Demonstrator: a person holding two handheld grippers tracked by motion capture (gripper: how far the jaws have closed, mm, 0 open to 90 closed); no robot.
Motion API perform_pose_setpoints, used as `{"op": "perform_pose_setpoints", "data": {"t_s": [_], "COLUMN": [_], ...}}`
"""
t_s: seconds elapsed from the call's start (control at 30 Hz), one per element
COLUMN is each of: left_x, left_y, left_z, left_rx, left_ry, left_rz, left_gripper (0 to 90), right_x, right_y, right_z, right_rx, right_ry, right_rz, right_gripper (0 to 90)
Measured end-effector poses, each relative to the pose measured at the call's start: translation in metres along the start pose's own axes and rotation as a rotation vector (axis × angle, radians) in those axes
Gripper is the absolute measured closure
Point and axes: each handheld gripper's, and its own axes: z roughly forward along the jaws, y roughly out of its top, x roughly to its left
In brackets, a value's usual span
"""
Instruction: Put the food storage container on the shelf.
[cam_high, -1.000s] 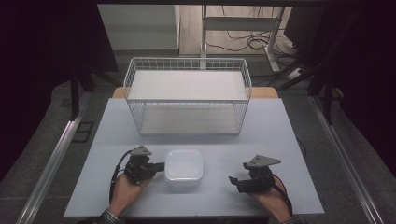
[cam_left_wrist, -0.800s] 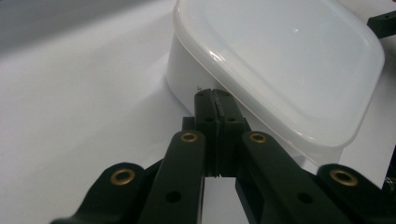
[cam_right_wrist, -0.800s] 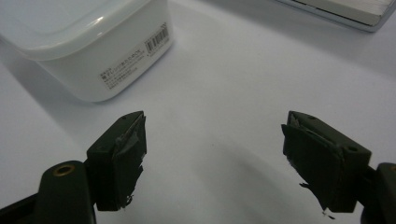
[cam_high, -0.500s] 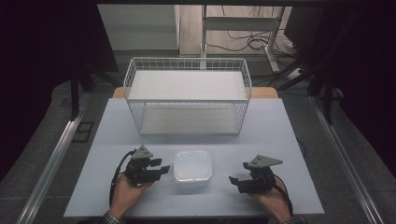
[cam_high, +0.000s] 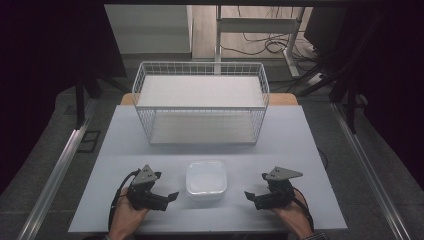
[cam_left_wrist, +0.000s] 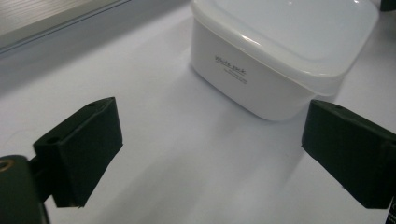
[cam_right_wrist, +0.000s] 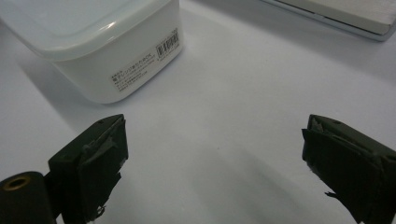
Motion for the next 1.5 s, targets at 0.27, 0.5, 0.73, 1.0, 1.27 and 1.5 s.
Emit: {"op": "perform_pose_setpoints", "data": {"t_s": [0.27,0.5,0.73,1.0,1.27,1.5], "left_x": [0.007,0.003,-0.002,-0.006,0.006,0.01], "left_y": [-0.002,0.007,0.021,0.042,0.046,0.04], "left_z": [-0.001,0.001,0.006,0.021,0.045,0.04], "left_rx": [-0.024,0.009,0.003,0.04,0.083,0.085], "left_ry": [0.002,-0.027,-0.087,-0.1,-0.217,-0.314], "left_rz": [-0.04,-0.048,-0.073,-0.027,-0.128,-0.215], "left_gripper": [1.9,3.2,2.9,7.9,10.5,31.9], "right_x": [-0.001,0.008,0.024,0.03,0.033,0.026], "right_y": [0.003,0.017,0.037,0.065,0.076,0.066], "right_z": [-0.001,0.006,0.015,0.035,0.06,0.063], "right_rx": [-0.025,-0.04,0.001,0.038,0.089,0.13], "right_ry": [0.023,0.062,0.082,0.105,0.17,0.284], "right_rz": [0.038,0.038,0.009,0.021,0.053,0.241], "right_gripper": [6.1,4.5,0.4,7.8,13.6,28.2]}}
